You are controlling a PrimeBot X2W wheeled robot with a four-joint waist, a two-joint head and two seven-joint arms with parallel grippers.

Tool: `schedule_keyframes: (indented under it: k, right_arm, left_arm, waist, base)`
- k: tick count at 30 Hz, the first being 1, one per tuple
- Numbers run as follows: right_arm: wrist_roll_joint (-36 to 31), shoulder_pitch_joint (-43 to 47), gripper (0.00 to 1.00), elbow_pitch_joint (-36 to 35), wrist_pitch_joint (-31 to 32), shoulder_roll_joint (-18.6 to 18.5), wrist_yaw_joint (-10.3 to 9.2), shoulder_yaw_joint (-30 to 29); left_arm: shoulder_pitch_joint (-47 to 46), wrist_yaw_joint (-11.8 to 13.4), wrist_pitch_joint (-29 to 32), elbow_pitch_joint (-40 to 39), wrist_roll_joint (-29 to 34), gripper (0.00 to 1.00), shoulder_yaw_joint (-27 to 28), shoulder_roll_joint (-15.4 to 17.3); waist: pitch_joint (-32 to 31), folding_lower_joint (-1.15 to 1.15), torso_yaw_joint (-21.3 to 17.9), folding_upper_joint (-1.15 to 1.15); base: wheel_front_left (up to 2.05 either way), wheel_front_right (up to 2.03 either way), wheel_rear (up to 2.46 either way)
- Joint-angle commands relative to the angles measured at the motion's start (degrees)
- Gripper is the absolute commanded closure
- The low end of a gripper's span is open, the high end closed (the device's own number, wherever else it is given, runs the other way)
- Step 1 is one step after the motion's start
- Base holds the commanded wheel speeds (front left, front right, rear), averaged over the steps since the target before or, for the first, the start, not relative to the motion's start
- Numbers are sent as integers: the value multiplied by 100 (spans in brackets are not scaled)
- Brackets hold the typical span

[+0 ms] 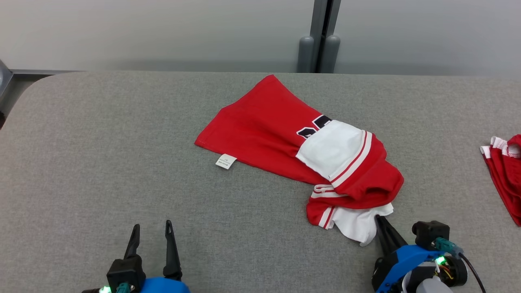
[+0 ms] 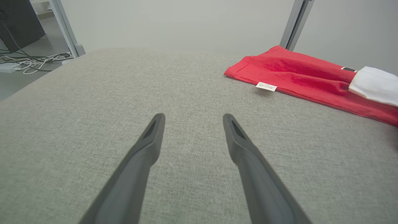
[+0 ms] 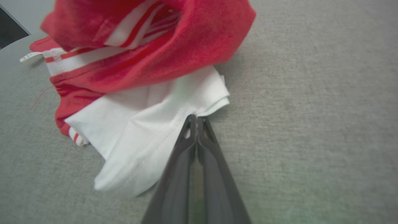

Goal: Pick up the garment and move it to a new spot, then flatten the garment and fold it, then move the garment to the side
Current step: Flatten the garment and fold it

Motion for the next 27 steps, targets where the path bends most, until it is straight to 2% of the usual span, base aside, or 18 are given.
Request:
schedule_keyframes:
  k: [1,6,15,22,27]
  right_arm:
    - [37,1,100,-25,12,-18,1,-29]
    - [10,81,100,-415,6,-19,1,-168]
    - [235,45,100,-2075,6,-27,1,-593]
    - [180,-709,100,-3213,-1,-509,1,-552]
    - [226,-1640,100,-3405,0,-885,1,-338]
  left_arm:
    - [-112,36,-14,-18,-19,0,-5,-8]
    - [-104,29,-13,18,-114,0,-74,-6]
    - [4,-7,-13,26,-325,0,-262,-5]
    - [28,-28,-13,28,-475,0,-364,-6]
    - [-48,-28,-13,33,-566,0,-442,-6]
  waist:
    - [-13,-1,-42,0]
    - [-75,-1,-226,0]
    - [-485,-1,-653,0]
    - [-692,-1,-863,0]
    - [-683,-1,-793,0]
  base:
    - [0,0,0]
    - [0,0,0]
    - [0,0,0]
    - [0,0,0]
    - [0,0,0]
